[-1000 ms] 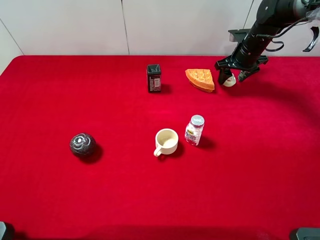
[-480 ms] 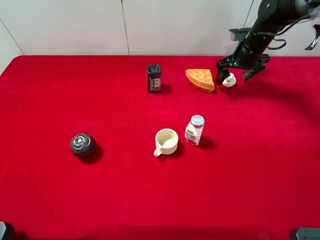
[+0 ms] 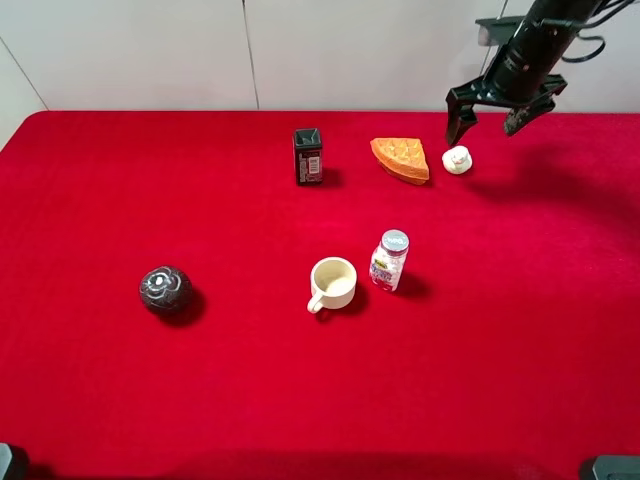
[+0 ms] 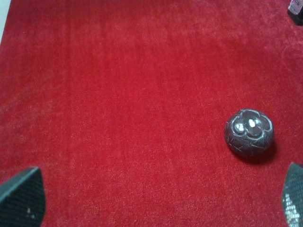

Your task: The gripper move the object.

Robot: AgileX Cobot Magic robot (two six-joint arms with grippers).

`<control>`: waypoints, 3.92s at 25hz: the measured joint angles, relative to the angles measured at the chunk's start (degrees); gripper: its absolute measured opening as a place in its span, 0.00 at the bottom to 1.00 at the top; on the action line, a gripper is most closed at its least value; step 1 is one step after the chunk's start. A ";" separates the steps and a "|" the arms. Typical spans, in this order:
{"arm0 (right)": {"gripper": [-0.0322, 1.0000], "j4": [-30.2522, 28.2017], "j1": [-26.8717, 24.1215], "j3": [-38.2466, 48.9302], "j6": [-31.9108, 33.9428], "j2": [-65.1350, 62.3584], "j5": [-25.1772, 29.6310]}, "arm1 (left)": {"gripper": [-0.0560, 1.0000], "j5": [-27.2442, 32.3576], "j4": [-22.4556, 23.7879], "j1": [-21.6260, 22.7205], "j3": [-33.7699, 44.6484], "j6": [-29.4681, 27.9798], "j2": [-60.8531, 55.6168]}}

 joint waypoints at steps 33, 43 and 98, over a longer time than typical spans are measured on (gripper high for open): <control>0.70 0.65 0.00 0.05 1.87 -21.98 14.70 | 1.00 0.00 0.00 0.00 0.00 0.00 0.00; 0.70 0.90 0.00 6.65 5.01 -34.74 14.70 | 1.00 0.00 0.00 0.00 0.00 0.00 0.00; 0.70 -2.49 -8.18 65.38 9.90 -123.14 6.12 | 1.00 0.00 0.00 0.00 0.00 0.00 0.00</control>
